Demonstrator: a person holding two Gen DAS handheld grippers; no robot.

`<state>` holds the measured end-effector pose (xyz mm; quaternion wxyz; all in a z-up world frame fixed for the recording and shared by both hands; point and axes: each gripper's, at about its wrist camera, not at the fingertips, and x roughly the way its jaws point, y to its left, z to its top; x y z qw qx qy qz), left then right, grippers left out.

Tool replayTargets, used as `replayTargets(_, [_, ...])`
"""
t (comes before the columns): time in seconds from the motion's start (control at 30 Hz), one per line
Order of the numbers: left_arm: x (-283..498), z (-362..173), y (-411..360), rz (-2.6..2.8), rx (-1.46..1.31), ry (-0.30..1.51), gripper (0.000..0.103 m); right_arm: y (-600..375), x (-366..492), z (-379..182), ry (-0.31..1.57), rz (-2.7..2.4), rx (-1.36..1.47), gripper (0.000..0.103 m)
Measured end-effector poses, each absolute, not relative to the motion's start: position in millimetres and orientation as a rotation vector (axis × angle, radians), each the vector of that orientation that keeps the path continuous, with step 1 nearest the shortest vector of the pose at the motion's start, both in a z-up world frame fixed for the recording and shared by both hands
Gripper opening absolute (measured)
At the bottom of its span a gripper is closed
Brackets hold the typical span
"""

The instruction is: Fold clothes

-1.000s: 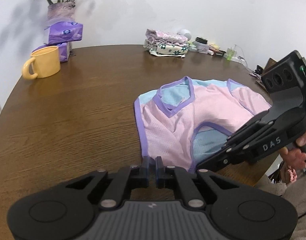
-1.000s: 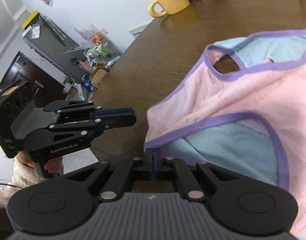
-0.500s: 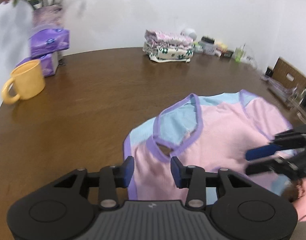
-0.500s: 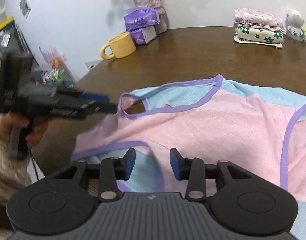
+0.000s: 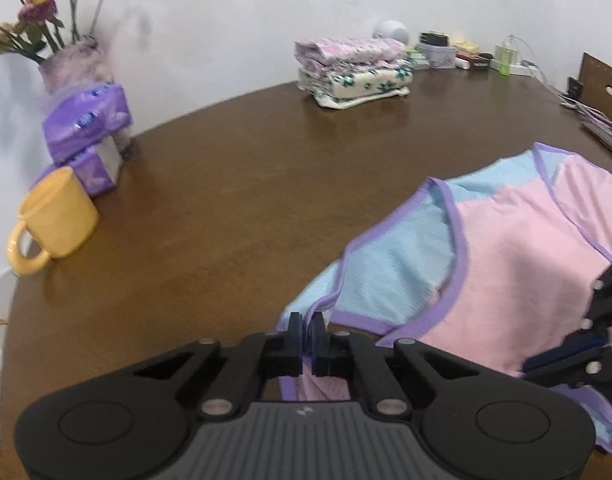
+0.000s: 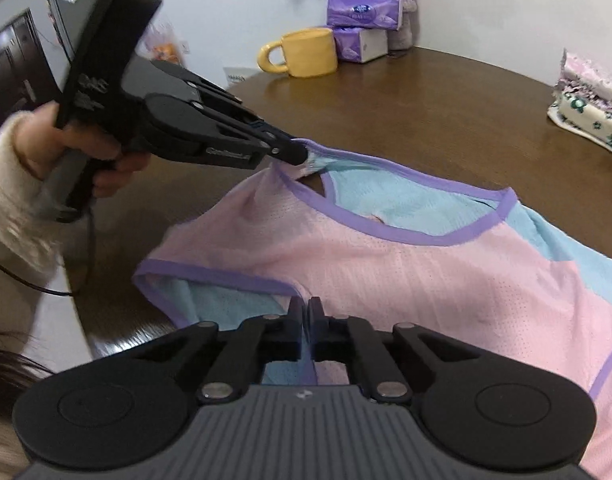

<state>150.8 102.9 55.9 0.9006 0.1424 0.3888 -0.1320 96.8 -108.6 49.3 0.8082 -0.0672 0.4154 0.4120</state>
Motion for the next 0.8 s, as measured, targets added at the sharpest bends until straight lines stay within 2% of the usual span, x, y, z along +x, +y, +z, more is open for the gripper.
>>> replayTargets(0.17, [162.1, 54.1, 110.1, -0.241, 0.261, 0.835, 0.006, -105.9, 100.2, 46.4, 0.911, 0.943, -0.153, 0.006])
replayTargets(0.23, [162.8, 59.0, 112.5, -0.250, 0.220, 0.843, 0.017, -112.2, 102.1, 45.4, 0.933, 0.951, -0.100, 0.010])
replayTargets(0.3, [158.6, 69.3, 108.3, -0.296, 0.204, 0.811, 0.023, -121.1, 104.8, 48.3, 0.922, 0.934, -0.062, 0.013])
replayTargets(0.43, [156.5, 77.3, 85.7, -0.386, 0.278, 0.796, 0.022, -140.2, 109.6, 54.0, 0.889, 0.863, -0.047, 0.020])
replayTargets(0.53, [162.9, 71.1, 81.2, -0.374, 0.322, 0.833, 0.015, -158.2, 114.1, 54.9, 0.873, 0.801, -0.040, 0.028])
replayTargets(0.6, [167.1, 67.0, 78.2, -0.366, 0.352, 0.858, 0.014, -173.4, 116.2, 53.6, 0.864, 0.754, -0.036, 0.031])
replayTargets(0.8, [180.0, 54.7, 69.2, -0.340, 0.441, 0.932, 0.011, -207.9, 123.8, 36.3, 0.889, 0.642, -0.020, 0.033])
